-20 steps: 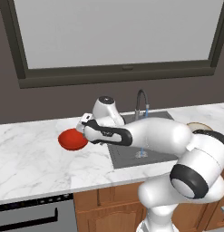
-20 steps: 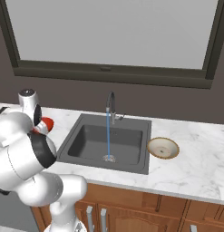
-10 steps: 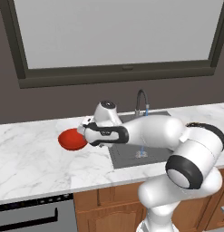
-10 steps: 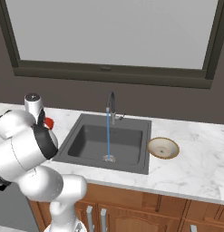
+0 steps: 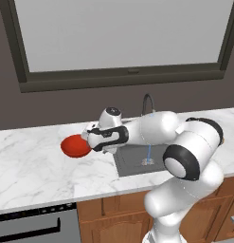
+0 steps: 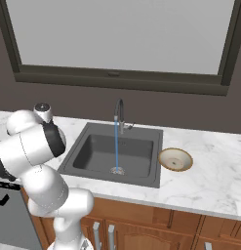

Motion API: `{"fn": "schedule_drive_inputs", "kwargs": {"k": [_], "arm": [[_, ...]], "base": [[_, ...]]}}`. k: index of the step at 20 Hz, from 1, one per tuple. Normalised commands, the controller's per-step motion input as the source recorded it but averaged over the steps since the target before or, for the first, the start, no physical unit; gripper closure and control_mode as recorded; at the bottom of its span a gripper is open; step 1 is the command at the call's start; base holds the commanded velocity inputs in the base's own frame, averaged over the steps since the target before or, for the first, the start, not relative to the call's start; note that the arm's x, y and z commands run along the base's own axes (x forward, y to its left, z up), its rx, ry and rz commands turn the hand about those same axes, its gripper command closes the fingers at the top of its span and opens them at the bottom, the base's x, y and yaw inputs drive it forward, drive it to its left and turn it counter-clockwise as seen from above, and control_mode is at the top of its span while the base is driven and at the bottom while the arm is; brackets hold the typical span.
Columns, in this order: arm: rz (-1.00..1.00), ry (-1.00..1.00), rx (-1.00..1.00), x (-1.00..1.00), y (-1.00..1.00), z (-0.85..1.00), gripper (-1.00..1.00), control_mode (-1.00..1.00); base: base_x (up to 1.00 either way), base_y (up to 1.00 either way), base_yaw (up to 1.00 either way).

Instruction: Rinse each bowl for a few seconds and place them down in the sink or on the counter.

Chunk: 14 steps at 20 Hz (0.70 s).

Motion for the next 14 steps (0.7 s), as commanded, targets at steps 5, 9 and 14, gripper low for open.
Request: {"fn": "schedule_drive_inputs", "kwargs": {"k": [5, 9, 14], "arm": [[-0.02, 0.0, 0.01, 0.33, 0.12, -0.27, -1.0, -1.0], [-0.02, 0.0, 0.0, 0.35, 0.18, -0.22, -1.0, -1.0], [-0.01, 0.0, 0.0, 0.37, 0.17, -0.19, -1.0, -1.0]], "base": [[0.0, 0.0, 0.0], [0.0, 0.0, 0.0], [0.0, 0.0, 0.0]]}}
